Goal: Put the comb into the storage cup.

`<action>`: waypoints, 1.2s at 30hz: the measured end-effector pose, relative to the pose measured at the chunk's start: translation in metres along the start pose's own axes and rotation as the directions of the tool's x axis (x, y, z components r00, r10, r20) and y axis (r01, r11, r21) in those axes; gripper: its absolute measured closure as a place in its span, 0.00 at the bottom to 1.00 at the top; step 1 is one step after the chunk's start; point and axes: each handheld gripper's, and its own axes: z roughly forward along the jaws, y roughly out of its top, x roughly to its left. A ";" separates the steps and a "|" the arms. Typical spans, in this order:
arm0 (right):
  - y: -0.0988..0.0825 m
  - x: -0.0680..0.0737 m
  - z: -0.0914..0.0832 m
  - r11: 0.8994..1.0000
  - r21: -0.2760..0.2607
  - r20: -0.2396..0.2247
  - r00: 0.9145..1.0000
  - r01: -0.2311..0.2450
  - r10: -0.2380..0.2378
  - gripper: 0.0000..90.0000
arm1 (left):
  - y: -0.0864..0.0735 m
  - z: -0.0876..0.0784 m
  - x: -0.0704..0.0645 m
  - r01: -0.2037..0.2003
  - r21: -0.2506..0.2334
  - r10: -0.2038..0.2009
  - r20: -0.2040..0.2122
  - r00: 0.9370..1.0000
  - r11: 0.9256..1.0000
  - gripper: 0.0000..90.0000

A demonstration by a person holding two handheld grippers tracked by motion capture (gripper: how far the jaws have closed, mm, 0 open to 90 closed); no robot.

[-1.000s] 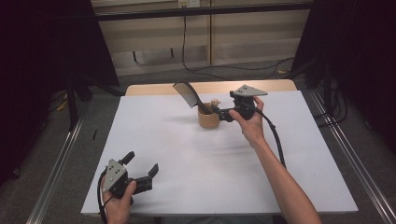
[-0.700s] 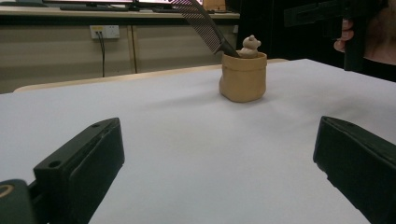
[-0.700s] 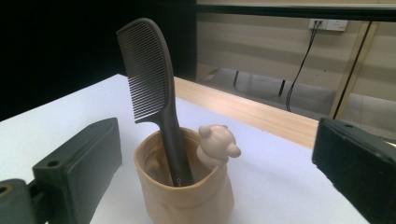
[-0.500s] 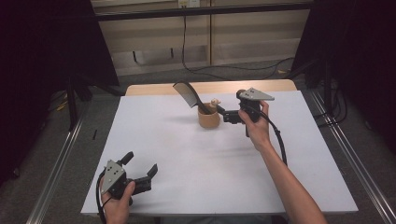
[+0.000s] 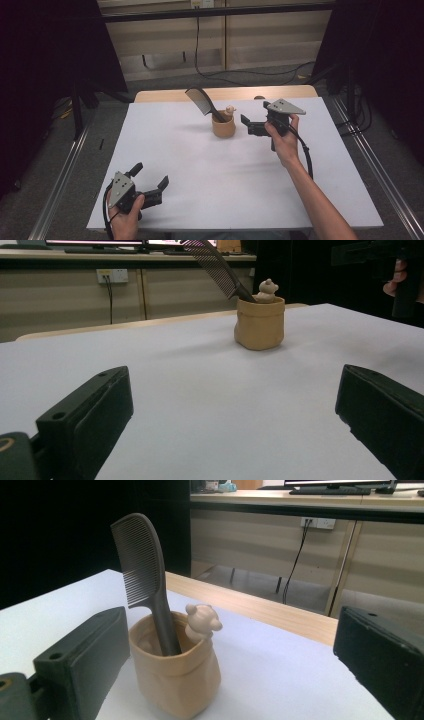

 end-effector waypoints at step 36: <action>-0.018 -0.009 -0.075 0.998 -0.027 0.090 0.995 0.050 -0.048 0.00 | -0.001 0.000 -0.001 0.008 -0.003 -0.008 0.005 1.000 1.000 0.02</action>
